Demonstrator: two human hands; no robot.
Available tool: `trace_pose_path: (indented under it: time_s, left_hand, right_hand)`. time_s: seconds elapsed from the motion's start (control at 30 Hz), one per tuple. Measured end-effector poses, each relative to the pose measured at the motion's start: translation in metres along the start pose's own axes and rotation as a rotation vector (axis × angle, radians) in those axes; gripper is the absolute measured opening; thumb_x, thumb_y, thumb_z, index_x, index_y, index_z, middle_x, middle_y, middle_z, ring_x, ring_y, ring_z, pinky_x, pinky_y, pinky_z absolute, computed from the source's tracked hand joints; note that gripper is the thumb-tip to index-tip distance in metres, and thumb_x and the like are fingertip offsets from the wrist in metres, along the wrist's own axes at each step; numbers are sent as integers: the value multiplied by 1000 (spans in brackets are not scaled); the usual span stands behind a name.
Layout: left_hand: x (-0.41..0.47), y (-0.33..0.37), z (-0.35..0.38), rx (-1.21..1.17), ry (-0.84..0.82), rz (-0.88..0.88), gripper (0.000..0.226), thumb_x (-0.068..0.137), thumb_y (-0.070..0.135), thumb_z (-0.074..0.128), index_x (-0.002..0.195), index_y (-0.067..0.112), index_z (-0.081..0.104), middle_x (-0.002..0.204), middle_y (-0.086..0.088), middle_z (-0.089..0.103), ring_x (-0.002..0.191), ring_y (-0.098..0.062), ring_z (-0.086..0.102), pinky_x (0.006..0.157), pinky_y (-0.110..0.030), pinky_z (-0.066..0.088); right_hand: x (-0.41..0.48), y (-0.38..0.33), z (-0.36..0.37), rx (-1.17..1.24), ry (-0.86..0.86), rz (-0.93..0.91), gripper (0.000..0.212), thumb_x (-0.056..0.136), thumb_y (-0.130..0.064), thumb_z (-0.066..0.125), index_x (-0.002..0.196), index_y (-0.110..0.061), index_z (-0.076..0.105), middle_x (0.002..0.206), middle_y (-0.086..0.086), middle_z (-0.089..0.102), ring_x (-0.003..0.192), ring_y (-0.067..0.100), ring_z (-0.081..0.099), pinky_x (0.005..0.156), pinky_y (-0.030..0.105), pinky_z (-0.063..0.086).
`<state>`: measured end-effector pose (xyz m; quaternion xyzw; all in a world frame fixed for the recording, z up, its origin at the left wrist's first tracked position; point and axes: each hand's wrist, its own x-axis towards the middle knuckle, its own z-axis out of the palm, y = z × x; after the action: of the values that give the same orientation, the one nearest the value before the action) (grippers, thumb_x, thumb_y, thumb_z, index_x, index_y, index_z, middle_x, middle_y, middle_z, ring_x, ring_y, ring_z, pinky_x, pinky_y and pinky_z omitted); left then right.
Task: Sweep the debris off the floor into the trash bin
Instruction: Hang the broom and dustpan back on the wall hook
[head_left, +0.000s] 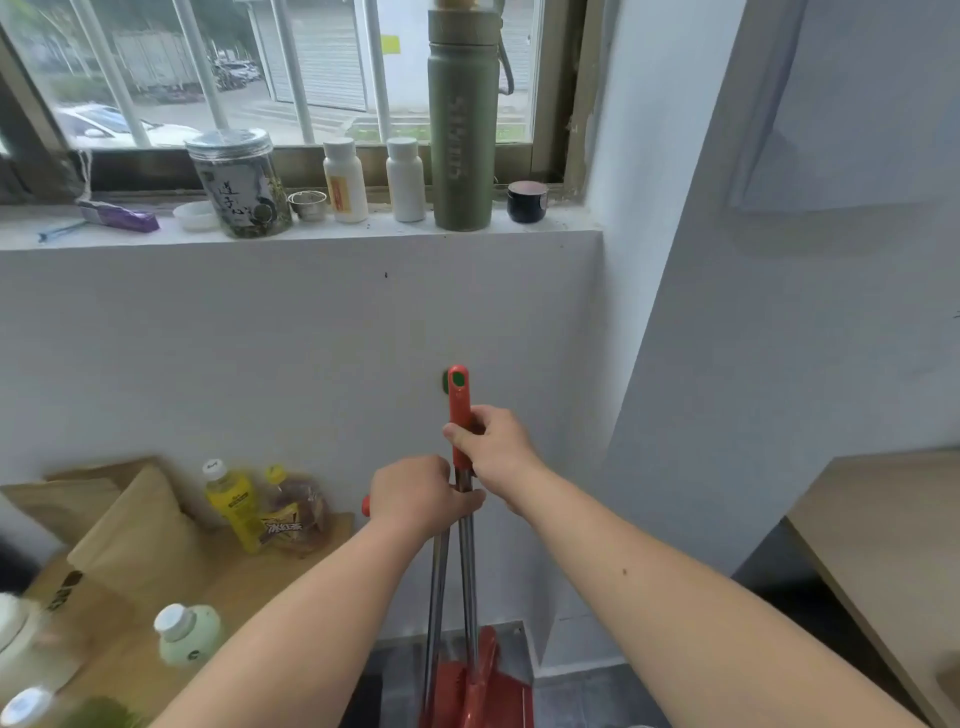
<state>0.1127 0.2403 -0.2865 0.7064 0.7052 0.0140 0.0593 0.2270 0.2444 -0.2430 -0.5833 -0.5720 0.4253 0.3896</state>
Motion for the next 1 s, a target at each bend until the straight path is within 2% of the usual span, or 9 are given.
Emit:
trace_pose_path:
  time_s: [0.07,0.23,0.33,0.47,0.63,0.83,1.0]
  left_hand:
    - [10,-2,11,-11,-20,4,51,69,73,49,74,25,62,65,8,64,60,-16,59,62,-28,48]
    - [35,-3,38,-47,-88,15,42,70,66,55,76,25,61,69,8,64,63,-16,59,62,-29,49]
    - [48,-5,54,-57,-111,15,39,71,64,56,79,26,63,72,9,64,65,-16,59,66,-30,52]
    - [66,-9,75,-31,-122,35,39,71,64,54,77,27,63,70,10,63,64,-14,59,64,-29,49]
    - [86,-15,100,-32,-156,22,40,72,64,54,78,26,65,71,9,65,65,-14,60,67,-29,52]
    - [103,-19,127,-38,-165,31,43,73,67,51,79,27,66,70,10,65,64,-12,61,63,-28,51]
    - [116,-18,141,-35,-165,19,38,76,63,51,81,28,66,71,10,65,65,-12,61,62,-27,48]
  right_hand:
    - [8,9,3,-2,-4,19,8,93,-26,68,85,-25,66,73,-10,61,76,18,59,88,46,54]
    - [25,38,13,-58,67,53,13,93,-27,68,82,-22,65,81,3,69,82,26,67,81,39,54]
    - [36,52,21,-62,84,62,10,94,-27,67,87,-20,66,83,2,69,81,23,65,80,36,53]
    - [53,73,30,-67,83,83,12,94,-29,66,91,-17,69,87,3,72,84,23,68,80,37,54]
    - [74,93,40,-83,64,93,15,96,-31,65,91,-18,68,84,0,69,80,20,66,73,31,50]
    - [92,116,51,-86,60,110,19,97,-30,63,94,-14,72,86,3,70,82,21,65,78,33,51]
    - [108,128,53,-80,46,128,24,97,-29,63,99,-8,74,94,10,73,90,28,67,87,42,55]
